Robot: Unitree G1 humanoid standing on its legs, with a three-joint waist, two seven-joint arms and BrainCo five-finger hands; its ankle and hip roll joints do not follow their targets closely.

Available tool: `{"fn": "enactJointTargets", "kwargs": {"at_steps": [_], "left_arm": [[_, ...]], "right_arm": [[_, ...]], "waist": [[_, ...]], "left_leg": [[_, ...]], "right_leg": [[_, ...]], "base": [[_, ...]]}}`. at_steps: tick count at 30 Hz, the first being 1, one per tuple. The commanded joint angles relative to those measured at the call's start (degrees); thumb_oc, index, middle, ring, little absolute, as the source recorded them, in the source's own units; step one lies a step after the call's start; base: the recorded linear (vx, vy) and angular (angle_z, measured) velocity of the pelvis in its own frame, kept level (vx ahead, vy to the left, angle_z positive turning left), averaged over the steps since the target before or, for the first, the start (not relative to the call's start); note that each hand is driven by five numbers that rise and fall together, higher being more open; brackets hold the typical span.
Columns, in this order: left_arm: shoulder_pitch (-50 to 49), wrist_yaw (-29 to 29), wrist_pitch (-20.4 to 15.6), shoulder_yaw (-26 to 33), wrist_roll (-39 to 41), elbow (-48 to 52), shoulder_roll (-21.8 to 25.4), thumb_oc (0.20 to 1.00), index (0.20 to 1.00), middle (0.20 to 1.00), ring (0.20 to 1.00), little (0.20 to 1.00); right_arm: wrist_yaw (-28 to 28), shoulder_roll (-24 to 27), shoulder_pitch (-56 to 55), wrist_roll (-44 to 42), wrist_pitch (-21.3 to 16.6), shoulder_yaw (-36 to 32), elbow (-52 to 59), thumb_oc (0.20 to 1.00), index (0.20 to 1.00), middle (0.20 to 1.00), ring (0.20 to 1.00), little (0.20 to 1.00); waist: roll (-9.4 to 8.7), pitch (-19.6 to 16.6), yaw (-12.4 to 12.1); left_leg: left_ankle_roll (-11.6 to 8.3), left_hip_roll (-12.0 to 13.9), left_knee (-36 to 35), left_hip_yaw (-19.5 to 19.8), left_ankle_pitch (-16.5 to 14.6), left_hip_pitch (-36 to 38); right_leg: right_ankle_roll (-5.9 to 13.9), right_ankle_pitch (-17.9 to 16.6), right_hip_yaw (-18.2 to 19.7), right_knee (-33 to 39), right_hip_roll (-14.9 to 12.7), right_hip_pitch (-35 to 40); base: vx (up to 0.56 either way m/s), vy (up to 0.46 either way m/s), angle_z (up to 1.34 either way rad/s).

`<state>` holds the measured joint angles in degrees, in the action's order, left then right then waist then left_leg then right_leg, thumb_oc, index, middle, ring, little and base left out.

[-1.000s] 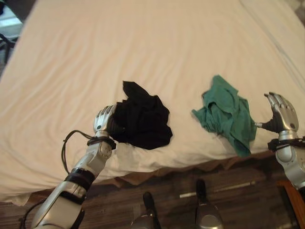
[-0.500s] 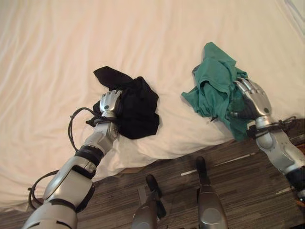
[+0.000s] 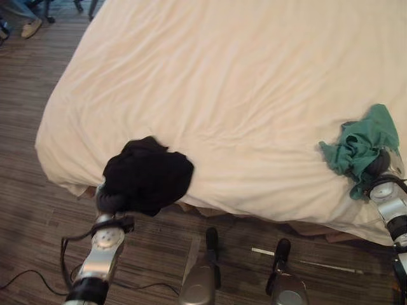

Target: Tidy up the quilt and then pick up the clothes from the bed and put them into the laundry hamper.

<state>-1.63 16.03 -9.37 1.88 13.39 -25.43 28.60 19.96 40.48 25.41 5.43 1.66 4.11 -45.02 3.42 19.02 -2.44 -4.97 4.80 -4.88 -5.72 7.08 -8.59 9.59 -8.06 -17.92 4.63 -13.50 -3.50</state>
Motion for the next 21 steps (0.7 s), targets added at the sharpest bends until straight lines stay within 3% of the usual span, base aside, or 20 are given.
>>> {"fn": "enactJointTargets", "kwargs": {"at_steps": [1,2,4,7,8,9,12,15,17,18,19,20,21], "left_arm": [[3.89,-1.92,-1.5,-0.49,-2.43,2.25,-1.44,0.2,0.2,0.2,0.2,0.2],[3.83,-1.91,-1.48,-0.52,-2.44,2.29,-1.4,0.2,0.2,0.2,0.2,0.2],[2.69,-1.87,-0.97,-1.79,-3.92,3.34,-3.85,0.2,0.2,0.2,0.2,0.2],[1.56,-1.46,-1.17,-1.75,-3.21,4.15,-5.48,0.2,0.2,0.2,0.2,0.2],[1.16,-1.15,-1.79,-2.32,-2.36,4.54,-6.2,0.2,0.2,0.2,0.2,0.2],[0.98,-0.22,-2.52,-2.28,-0.76,4.79,-7.3,0.2,0.2,0.2,0.2,0.2],[-0.77,0.88,-3.43,-1.58,0.0,5.42,-8.78,0.2,0.2,0.2,0.2,0.2],[-2.33,2.64,-3.69,-1.87,0.91,5.32,-10.45,0.2,0.2,0.2,0.2,0.2],[-1.45,4.07,-3.62,-3.11,1.41,4.95,-11.41,0.2,0.2,0.2,0.2,0.2],[-0.94,4.68,-3.68,-3.54,1.72,4.8,-11.93,0.2,0.2,0.2,0.2,0.2],[-0.59,5.44,-3.73,-3.81,1.88,4.03,-12.88,0.2,0.2,0.2,0.2,0.2],[-0.87,5.38,-3.63,-4.22,2.16,4.35,-13.54,0.2,0.2,0.2,0.2,0.2],[-0.77,5.84,-3.33,-3.99,1.59,3.61,-13.86,0.2,0.2,0.2,0.2,0.2]], "right_arm": [[-10.97,-15.99,-10.13,-24.33,-8.88,2.43,11.85,0.2,0.2,0.2,0.2,0.2],[-10.99,-16.02,-10.27,-24.34,-8.84,2.38,11.98,0.2,0.2,0.2,0.2,0.2],[-18.57,-21.09,-19.47,-32.45,-11.08,3.92,21.79,0.2,0.2,0.2,0.2,0.2],[-20.91,-22.77,-24.25,-34.31,-11.55,4.82,26.39,0.2,0.2,0.2,0.2,0.2],[-21.76,-23.6,-26.22,-34.56,-11.44,5.45,28.16,0.2,0.2,0.2,0.2,0.2],[-21.05,-23.3,-27.22,-30.91,-12.28,6.99,30.41,0.2,0.2,0.2,0.2,0.2],[-19.12,-22.45,-26.33,-24.23,-12.26,9.93,31.86,0.2,0.2,0.2,0.2,0.2],[-17.0,-23.92,-25.85,-22.49,-12.02,11.06,30.59,0.2,0.2,0.2,0.2,0.2],[-13.65,-24.1,-24.83,-18.79,-11.69,11.25,29.7,0.2,0.2,0.2,0.2,0.2],[-12.2,-24.03,-24.47,-17.47,-11.34,11.13,29.44,0.2,0.2,0.2,0.2,0.2],[-11.03,-23.89,-24.16,-16.02,-10.97,10.95,28.96,0.2,0.2,0.2,0.2,0.2],[-9.49,-23.53,-23.23,-14.37,-10.0,11.34,28.84,0.2,0.2,0.2,0.2,0.2],[-9.69,-23.07,-23.28,-13.5,-9.93,11.15,28.57,0.2,0.2,0.2,0.2,0.2]], "waist": [[-4.73,-3.92,-0.23],[-4.8,-4.03,-0.23],[-6.33,-4.95,-0.44],[-6.95,-5.93,0.15],[-7.16,-6.17,1.35],[-6.96,-6.36,1.87],[-6.86,-6.58,0.26],[-6.28,-7.29,-1.32],[-5.59,-6.83,-2.8],[-5.39,-6.94,-3.04],[-5.1,-6.55,-2.62],[-4.86,-6.37,-1.83],[-4.97,-6.82,-1.34]], "left_leg": [[-3.12,2.23,-0.12,-1.62,-4.28,2.89],[-3.05,2.14,-0.12,-1.59,-4.04,2.69],[-2.7,1.76,-0.11,0.09,-4.93,4.15],[-2.31,1.58,-0.12,1.71,-4.84,4.19],[-1.81,1.4,-0.12,2.6,-4.86,4.3],[-1.05,0.66,-0.11,4.02,-4.73,4.84],[-0.62,0.14,-0.12,6.09,-4.79,5.08],[-0.95,0.32,-0.12,7.35,-4.21,4.75],[-2.69,0.5,0.35,8.36,-2.7,2.8],[-2.94,0.8,0.48,7.01,-2.09,1.62],[-2.93,1.9,1.2,2.52,-1.7,0.82],[-2.61,5.44,3.53,-8.75,-0.97,-0.2],[-3.44,7.66,3.79,-15.51,-1.91,0.64]], "right_leg": [[3.78,4.88,1.57,-4.03,-2.81,-1.08],[3.77,4.66,1.56,-3.94,-2.88,-1.22],[3.56,6.46,1.17,-5.93,-2.33,0.38],[3.37,7.75,3.04,-7.55,-0.67,0.58],[2.81,8.87,7.91,-8.27,1.88,-0.19],[1.95,10.54,15.72,-7.64,5.66,-0.27],[0.94,10.29,15.9,-6.04,6.18,1.26],[0.85,10.25,13.46,-3.72,5.7,3.19],[1.14,10.85,9.11,-2.42,5.0,4.81],[1.28,10.67,6.91,-2.07,4.37,5.08],[1.57,10.77,3.09,-1.75,3.1,6.24],[1.8,9.62,-3.0,-0.75,1.33,7.35],[2.29,10.16,-6.35,-1.01,0.16,8.42]], "base": [[0.07,0.05,0.23],[0.05,0.065,0.16],[0.01,0.007,0.03],[0.01,-0.009,0.22],[-0.01,0.082,0.24],[-0.02,0.074,0.82],[-0.03,-0.021,0.53],[-0.02,-0.058,0.03],[-0.07,-0.032,0.35],[-0.1,0.003,1.0],[-0.21,0.093,2.26],[-0.15,0.118,2.86],[-0.14,0.156,3.04]]}}
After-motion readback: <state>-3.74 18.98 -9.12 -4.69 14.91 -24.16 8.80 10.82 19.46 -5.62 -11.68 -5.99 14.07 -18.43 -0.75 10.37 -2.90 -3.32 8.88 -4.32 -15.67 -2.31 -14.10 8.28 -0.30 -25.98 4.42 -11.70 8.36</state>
